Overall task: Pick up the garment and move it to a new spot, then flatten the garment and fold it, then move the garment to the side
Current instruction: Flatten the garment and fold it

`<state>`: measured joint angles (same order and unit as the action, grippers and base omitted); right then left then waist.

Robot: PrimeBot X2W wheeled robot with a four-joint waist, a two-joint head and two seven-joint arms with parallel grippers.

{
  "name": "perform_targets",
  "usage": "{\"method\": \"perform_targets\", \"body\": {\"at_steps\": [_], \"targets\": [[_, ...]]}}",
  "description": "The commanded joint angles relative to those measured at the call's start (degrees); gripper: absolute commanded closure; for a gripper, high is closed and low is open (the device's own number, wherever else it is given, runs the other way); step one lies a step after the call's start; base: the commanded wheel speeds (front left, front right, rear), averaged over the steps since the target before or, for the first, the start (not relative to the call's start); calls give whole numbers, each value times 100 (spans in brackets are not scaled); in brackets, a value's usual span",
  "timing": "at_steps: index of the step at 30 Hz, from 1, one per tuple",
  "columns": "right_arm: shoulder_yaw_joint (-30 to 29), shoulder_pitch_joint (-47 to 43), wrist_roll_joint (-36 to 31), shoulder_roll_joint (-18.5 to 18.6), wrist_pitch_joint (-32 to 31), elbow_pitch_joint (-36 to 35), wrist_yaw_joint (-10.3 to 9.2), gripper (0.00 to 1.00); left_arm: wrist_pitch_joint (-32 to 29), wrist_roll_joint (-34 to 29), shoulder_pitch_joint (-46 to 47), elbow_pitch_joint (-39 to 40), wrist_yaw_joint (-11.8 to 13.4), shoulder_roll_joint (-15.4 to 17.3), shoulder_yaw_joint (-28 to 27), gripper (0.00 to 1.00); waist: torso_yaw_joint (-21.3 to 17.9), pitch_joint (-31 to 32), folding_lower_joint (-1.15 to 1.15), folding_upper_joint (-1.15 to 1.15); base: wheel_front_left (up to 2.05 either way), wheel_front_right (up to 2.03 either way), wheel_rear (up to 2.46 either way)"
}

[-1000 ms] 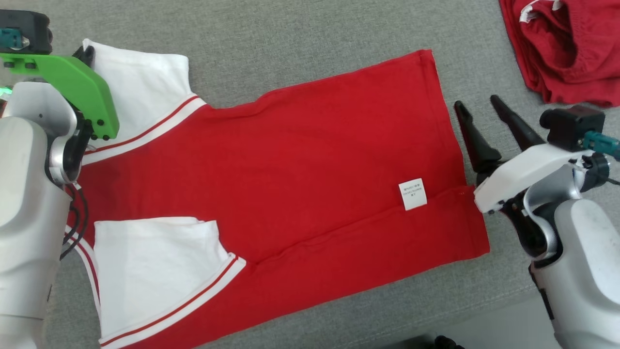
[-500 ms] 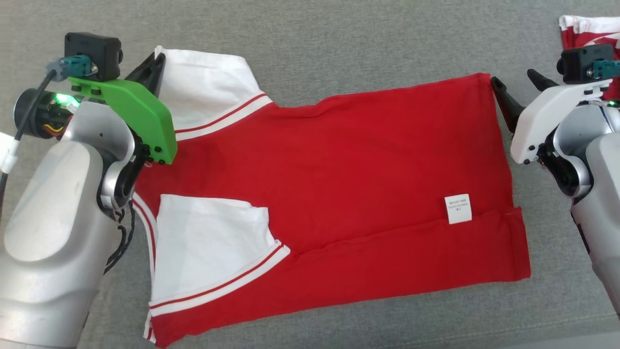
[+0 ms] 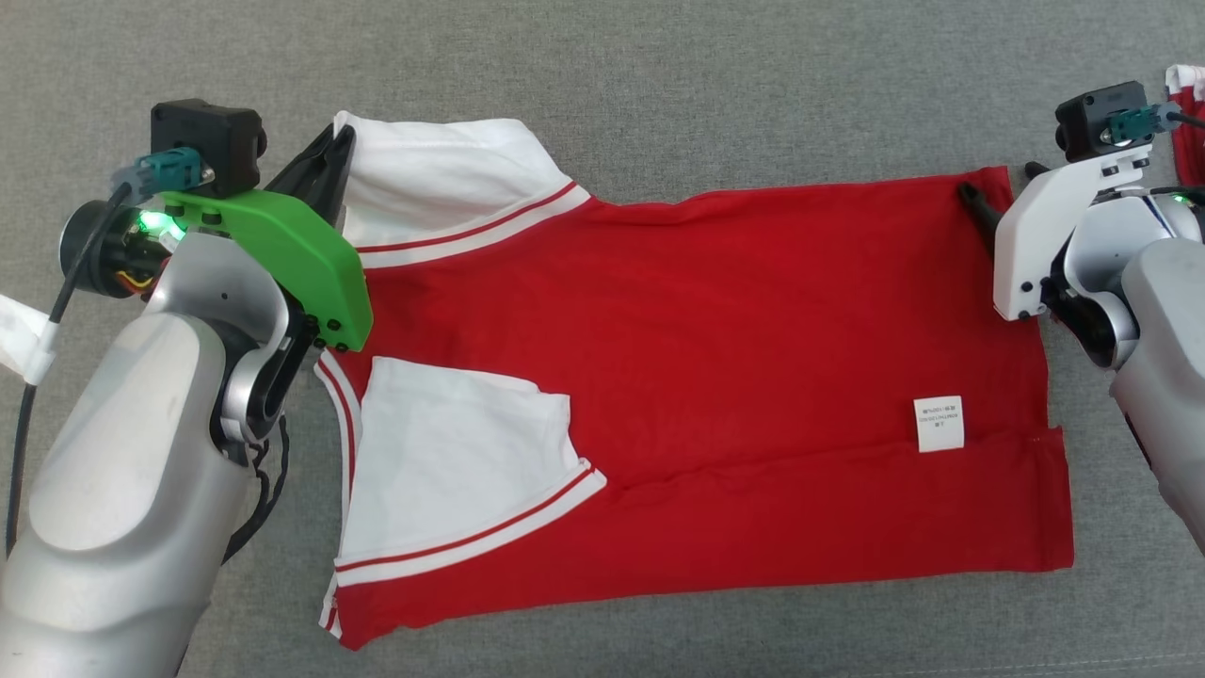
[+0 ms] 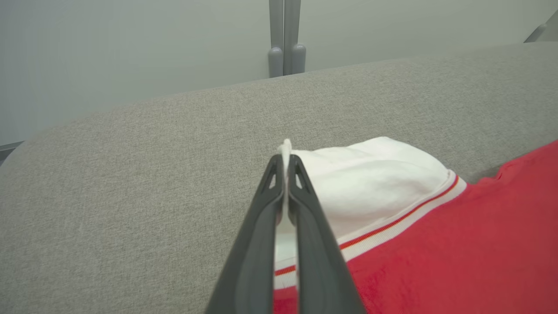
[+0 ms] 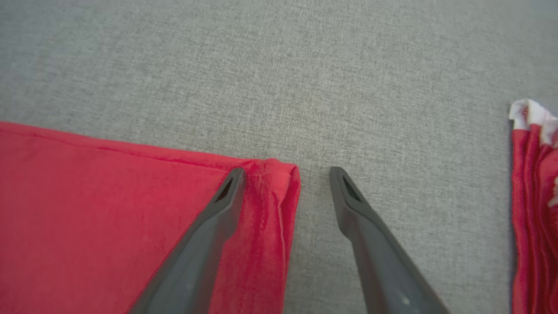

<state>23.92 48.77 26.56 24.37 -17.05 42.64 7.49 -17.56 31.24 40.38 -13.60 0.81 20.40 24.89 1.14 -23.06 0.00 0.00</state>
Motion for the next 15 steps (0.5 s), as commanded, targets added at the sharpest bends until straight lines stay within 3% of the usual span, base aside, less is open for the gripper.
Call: {"method": "perform_targets", "body": {"at_steps": [1, 2, 3, 6, 15], "targets": [[117, 2, 58, 12, 10, 133, 0, 35, 41, 22, -96, 18, 21, 15, 0, 100, -2, 23, 0, 0, 0, 0, 0], [181, 17, 88, 8, 22, 174, 0, 56, 46, 26, -112, 24, 25, 14, 4, 100, -4, 32, 0, 0, 0, 0, 0], [252, 31, 126, 3, 48, 230, -2, 60, 56, 34, -130, 32, 28, 10, 11, 100, -5, 44, 0, 0, 0, 0, 0], [454, 92, 225, 8, 184, 334, -4, 100, 63, 48, -161, 55, 30, 16, 17, 100, -9, 77, 0, 0, 0, 0, 0], [715, 233, 367, -5, 1158, 663, -4, 100, 407, 148, -522, 239, 112, 75, -103, 100, -67, 395, 0, 0, 0, 0, 0]]}}
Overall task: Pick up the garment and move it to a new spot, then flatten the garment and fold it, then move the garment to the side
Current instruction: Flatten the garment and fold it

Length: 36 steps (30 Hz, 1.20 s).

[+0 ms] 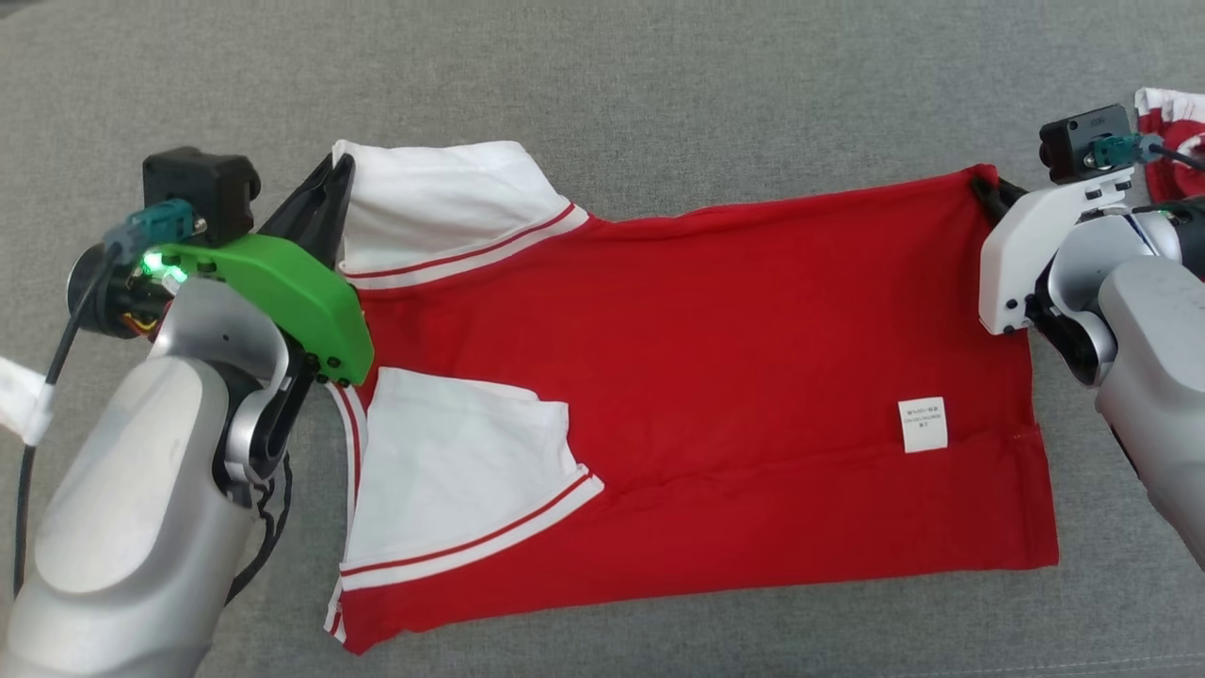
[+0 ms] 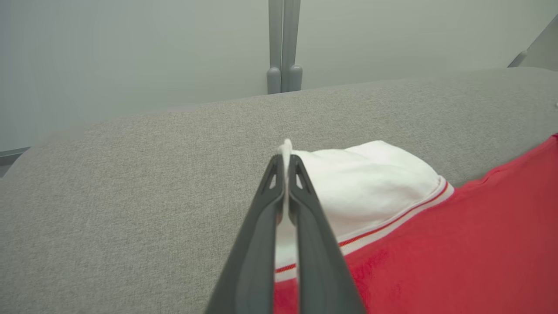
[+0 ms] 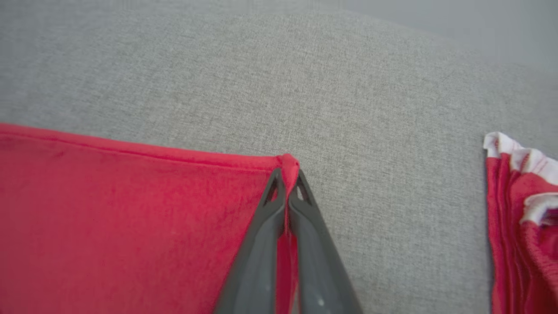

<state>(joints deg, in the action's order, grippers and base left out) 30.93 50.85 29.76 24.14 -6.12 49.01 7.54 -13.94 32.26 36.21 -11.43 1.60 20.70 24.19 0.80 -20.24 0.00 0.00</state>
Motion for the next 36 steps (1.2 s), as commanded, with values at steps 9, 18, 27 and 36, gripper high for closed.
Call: {"method": "perform_targets", "body": {"at_steps": [9, 18, 27, 36], "targets": [[565, -605, 476, 328, 754, -499, -10, 100, 565, 26, -1174, 871, 258, 237, -133, 100, -110, 698, 0, 0, 0, 0, 0], [866, -1700, 886, 816, 965, -1415, -9, 100, 671, 59, -2669, 1829, 671, 347, -15, 100, -156, 1254, 0, 0, 0, 0, 0], [552, -2634, 894, 887, 1002, -1962, -9, 100, 960, 271, -3675, 1782, 917, 140, 49, 100, -258, 1389, 0, 0, 0, 0, 0], [200, -3042, 566, 684, 925, -2103, -9, 100, 1234, 467, -3819, 1104, 794, -15, 45, 100, -299, 1404, 0, 0, 0, 0, 0]]}}
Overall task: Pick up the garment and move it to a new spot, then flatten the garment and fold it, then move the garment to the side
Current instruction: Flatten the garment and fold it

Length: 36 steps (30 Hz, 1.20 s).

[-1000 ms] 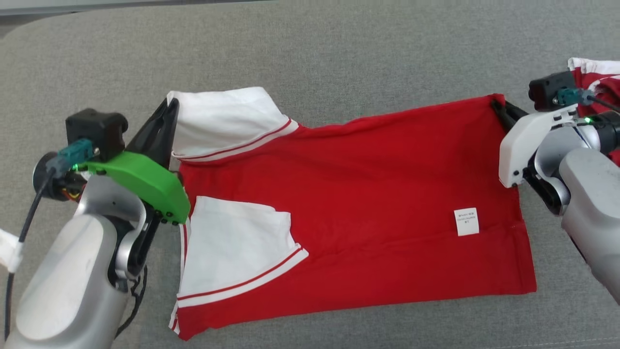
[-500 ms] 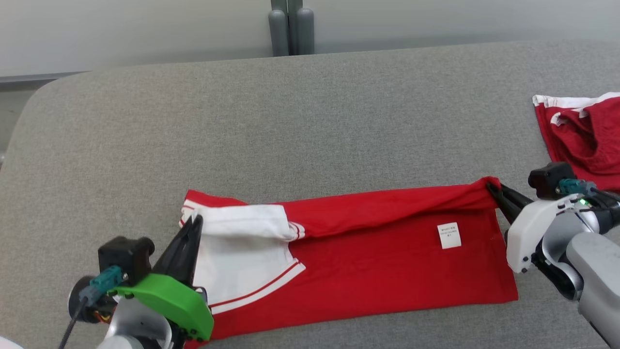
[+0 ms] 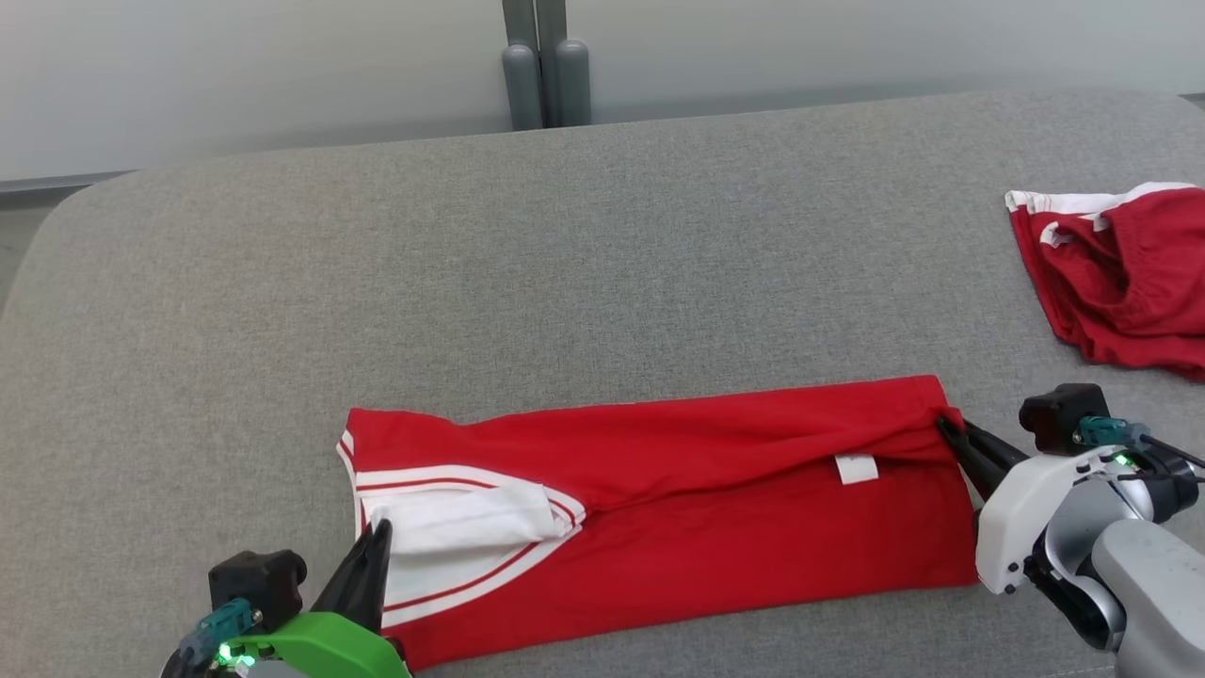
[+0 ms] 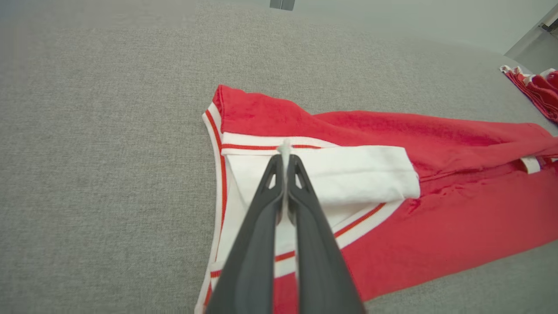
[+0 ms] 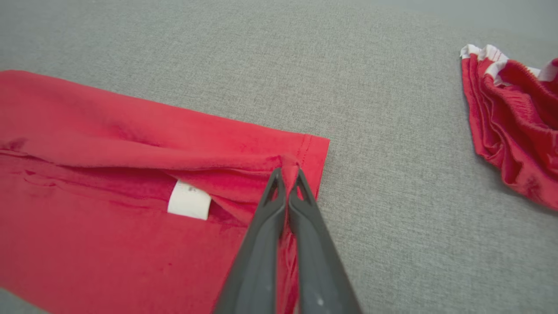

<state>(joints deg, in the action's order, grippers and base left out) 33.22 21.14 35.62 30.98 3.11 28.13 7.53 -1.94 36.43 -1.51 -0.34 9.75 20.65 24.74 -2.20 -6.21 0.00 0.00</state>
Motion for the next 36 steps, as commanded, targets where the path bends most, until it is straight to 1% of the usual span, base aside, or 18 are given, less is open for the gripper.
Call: {"method": "perform_targets", "body": {"at_steps": [1, 2, 3, 4, 5, 6, 7, 9, 11, 17, 21, 25, 28, 31, 36], "targets": [[-72, -121, -59, -21, 12, -19, -8, 100, 80, 67, -43, -89, -37, -35, -19, 100, 2, 4, 0, 0, 0, 0, 0], [-119, -165, -89, -37, 42, -23, -8, 100, 106, 85, -53, -152, -60, -45, -19, 100, 4, 8, 0, 0, 0, 0, 0], [-191, -225, -128, -59, 90, -31, -8, 83, 153, 110, -72, -207, -78, -65, -23, 91, 8, 15, 0, 0, 0, 0, 0], [-231, -272, -159, -74, 114, -37, -8, 62, 179, 138, -100, -233, -113, -89, -11, 66, 10, 23, 0, 0, 0, 0, 0], [-287, -343, -205, -91, 164, -47, -8, 31, 194, 195, -154, -250, -184, -114, 19, 44, 12, 36, 0, 0, 0, 0, 0], [-334, -404, -234, -109, 195, -59, -8, 0, 230, 240, -204, -264, -235, -127, 12, 4, 13, 48, 0, 0, 0, 0, 0], [-414, -480, -254, -144, 248, -72, -8, 0, 274, 319, -251, -267, -286, -131, -21, 0, 12, 63, 0, 0, 0, 0, 0], [-535, -635, -323, -205, 330, -116, -8, 0, 366, 416, -335, -222, -359, -128, -56, 0, 9, 96, 0, 0, 0, 0, 0], [-692, -817, -381, -270, 417, -166, -8, 0, 438, 439, -461, -167, -351, -115, -76, 0, 11, 138, 0, 0, 0, 0, 0], [-1287, -1427, -520, -414, 520, -374, -8, 0, 558, 467, -772, 98, -246, -84, -114, 0, 15, 238, 0, 0, 0, 0, 0], [-1616, -1780, -637, -455, 365, -593, -8, 0, 605, 387, -839, 171, -118, -61, -153, 0, 28, 318, 0, 0, 0, 0, 0], [-2041, -1973, -726, -524, 226, -820, -8, 0, 661, 326, -713, 163, -43, -110, -159, 0, 55, 406, 0, 0, 0, 0, 0], [-2352, -1966, -834, -633, 62, -989, -8, 0, 709, 288, -581, 116, 8, -186, -160, 0, 104, 458, 0, 0, 0, 0, 0], [-2567, -1764, -885, -776, -139, -1039, -8, 0, 729, 266, -512, 73, 30, -228, -134, 0, 160, 483, 0, 0, 0, 0, 0], [-2770, -1346, -1070, -1056, -540, -696, -8, 0, 754, 231, -424, -4, 43, -261, -108, 0, 297, 480, 0, 0, 0, 0, 0]]}}
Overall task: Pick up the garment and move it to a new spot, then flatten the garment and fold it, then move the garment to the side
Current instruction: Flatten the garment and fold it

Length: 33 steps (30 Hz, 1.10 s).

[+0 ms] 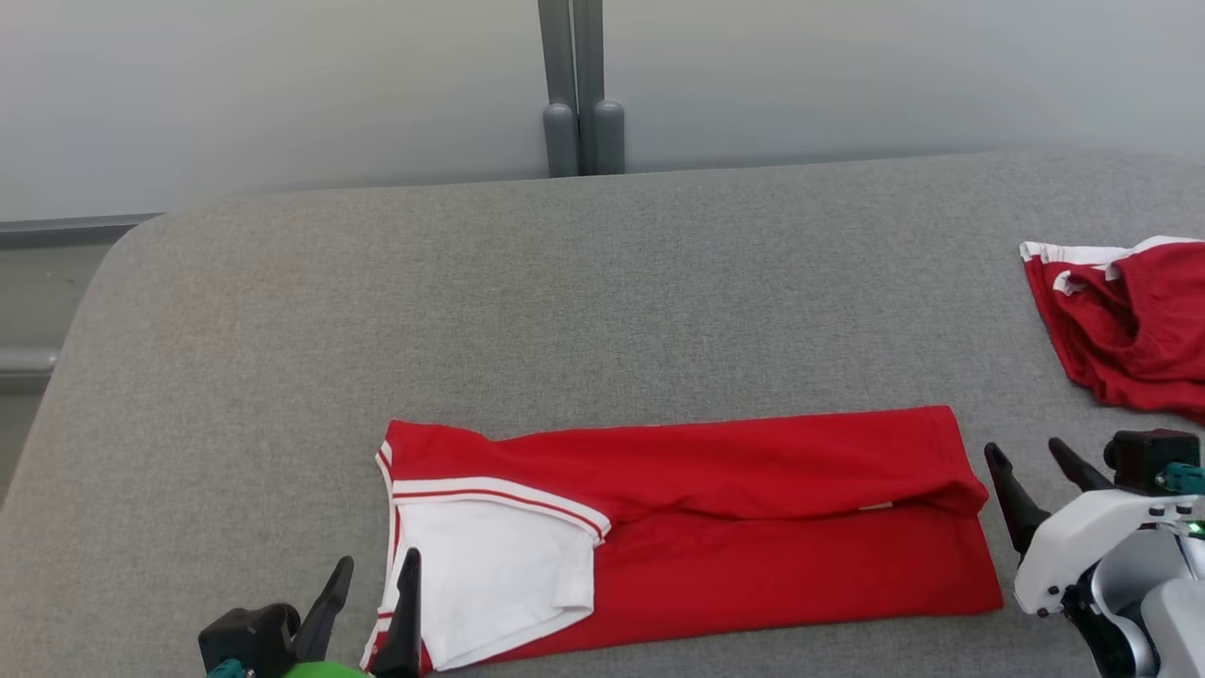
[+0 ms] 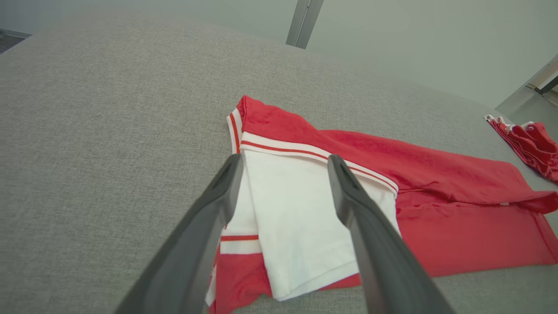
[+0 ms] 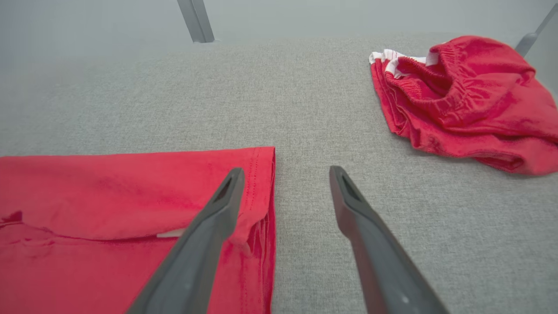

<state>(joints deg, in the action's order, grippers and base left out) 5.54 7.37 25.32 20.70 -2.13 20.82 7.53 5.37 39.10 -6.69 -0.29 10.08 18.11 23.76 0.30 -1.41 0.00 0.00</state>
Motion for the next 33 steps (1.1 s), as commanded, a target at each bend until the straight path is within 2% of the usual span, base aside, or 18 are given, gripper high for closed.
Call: {"method": "perform_targets", "body": {"at_steps": [1, 5, 10, 22, 23, 24, 26, 27, 33], "targets": [[-15, 114, -59, -72, -82, 132, -8, 0, 32, -34, 101, -24, 12, -10, -11, 0, 75, -1, 0, 0, 0, 0, 0], [64, 364, -108, -210, -324, 618, -8, 0, 41, -43, 142, -83, 0, -6, 1, 0, 203, 3, 0, 0, 0, 0, 0], [277, 421, -31, -213, -472, 1107, -8, 0, 67, -32, 128, -107, 26, 2, -2, 0, 317, 9, 0, 0, 0, 0, 0], [675, 575, 28, -267, -415, 1812, -8, 0, 114, 13, 142, -99, 72, 28, -46, 0, 291, -102, 0, 0, 0, 0, 0], [724, 617, 41, -292, -406, 1868, -8, 17, 122, 12, 156, -105, 78, 25, -49, 0, 280, -115, 0, 0, 0, 0, 0], [752, 659, 48, -312, -398, 1910, -8, 53, 128, 14, 169, -110, 84, 25, -53, 0, 271, -123, 0, 0, 0, 0, 0], [817, 744, 62, -341, -371, 2002, -8, 90, 130, 15, 197, -123, 96, 32, -63, 0, 247, -140, 0, 0, 0, 0, 0], [853, 793, 77, -350, -374, 2050, -8, 100, 137, 10, 205, -126, 100, 39, -66, 0, 235, -146, 0, 0, 0, 0, 0], [933, 1116, 206, -289, -287, 2205, -12, 100, 166, 4, 219, -154, 125, 64, -93, 0, 125, -152, 0, 0, 0, 0, 0]]}}
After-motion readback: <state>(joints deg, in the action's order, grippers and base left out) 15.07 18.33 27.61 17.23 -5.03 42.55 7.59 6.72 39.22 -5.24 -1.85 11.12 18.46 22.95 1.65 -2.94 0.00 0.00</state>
